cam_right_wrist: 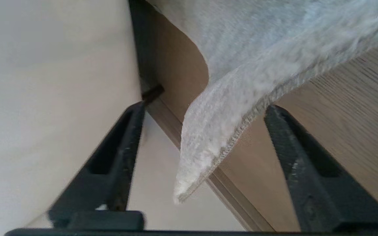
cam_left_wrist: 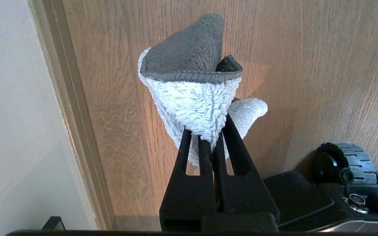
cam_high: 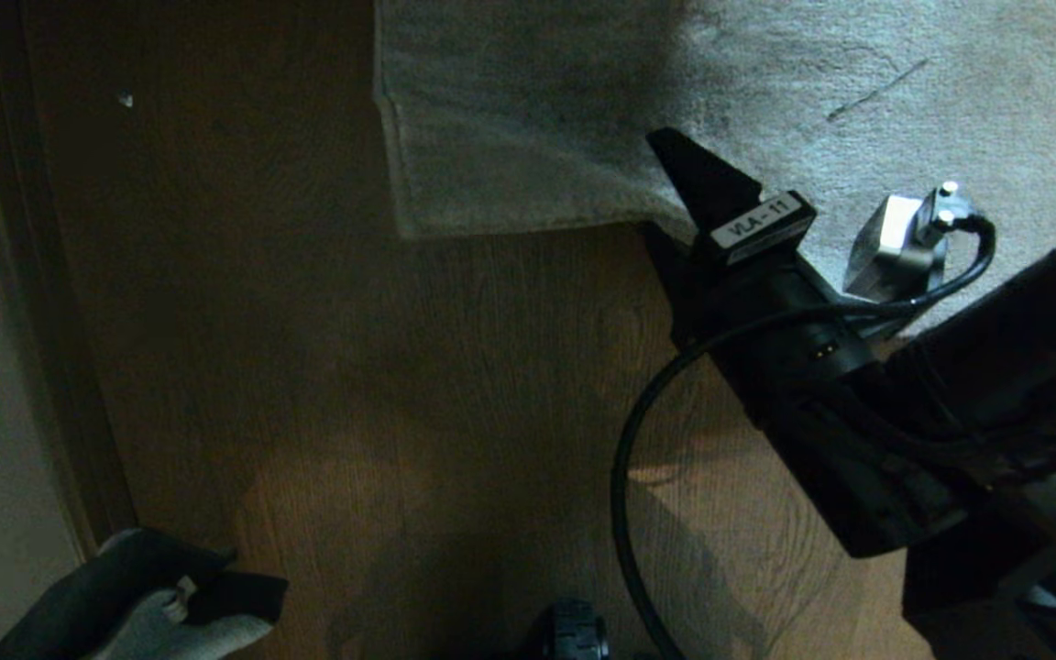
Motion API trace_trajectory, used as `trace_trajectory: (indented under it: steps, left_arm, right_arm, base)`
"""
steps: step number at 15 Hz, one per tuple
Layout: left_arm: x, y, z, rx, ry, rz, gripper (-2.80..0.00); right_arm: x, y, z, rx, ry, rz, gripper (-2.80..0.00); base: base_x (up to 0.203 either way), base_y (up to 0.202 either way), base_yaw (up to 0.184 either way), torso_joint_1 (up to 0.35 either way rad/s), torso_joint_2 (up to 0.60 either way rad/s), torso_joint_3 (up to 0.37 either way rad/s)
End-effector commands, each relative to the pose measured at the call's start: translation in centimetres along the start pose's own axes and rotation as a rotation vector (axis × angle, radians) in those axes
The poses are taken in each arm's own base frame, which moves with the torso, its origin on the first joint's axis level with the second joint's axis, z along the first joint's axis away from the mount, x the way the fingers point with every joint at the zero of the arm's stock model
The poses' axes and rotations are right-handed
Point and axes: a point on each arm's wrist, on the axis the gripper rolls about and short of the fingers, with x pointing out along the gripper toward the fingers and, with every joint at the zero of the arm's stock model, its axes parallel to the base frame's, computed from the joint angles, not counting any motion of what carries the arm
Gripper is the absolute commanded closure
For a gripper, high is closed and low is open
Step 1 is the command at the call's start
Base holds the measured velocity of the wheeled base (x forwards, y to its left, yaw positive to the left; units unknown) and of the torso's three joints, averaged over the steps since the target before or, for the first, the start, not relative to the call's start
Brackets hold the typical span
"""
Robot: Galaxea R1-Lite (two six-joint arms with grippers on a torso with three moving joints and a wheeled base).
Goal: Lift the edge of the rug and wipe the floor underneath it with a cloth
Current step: Lay down the carpet
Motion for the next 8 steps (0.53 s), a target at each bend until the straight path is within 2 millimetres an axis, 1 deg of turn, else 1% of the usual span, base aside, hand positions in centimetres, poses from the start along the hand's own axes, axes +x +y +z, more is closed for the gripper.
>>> trace_trajectory:
  steps: [1, 8]
  left_arm:
    - [0.0, 0.0, 0.0, -0.001, 0.001, 0.0, 0.0]
    - [0.0, 0.0, 0.0, -0.001, 0.001, 0.0, 0.0]
  right_arm:
    - [-0.4, -0.2, 0.0, 0.012, -0.011, 0.011, -2.8]
    - [-0.6, -3.1, -2.0, -0.027, 0.046, -0.068, -2.8]
  base:
    - [0.0, 0.0, 0.0, 0.0, 0.0, 0.0]
    - [0.0, 0.0, 0.0, 0.0, 0.0, 0.0]
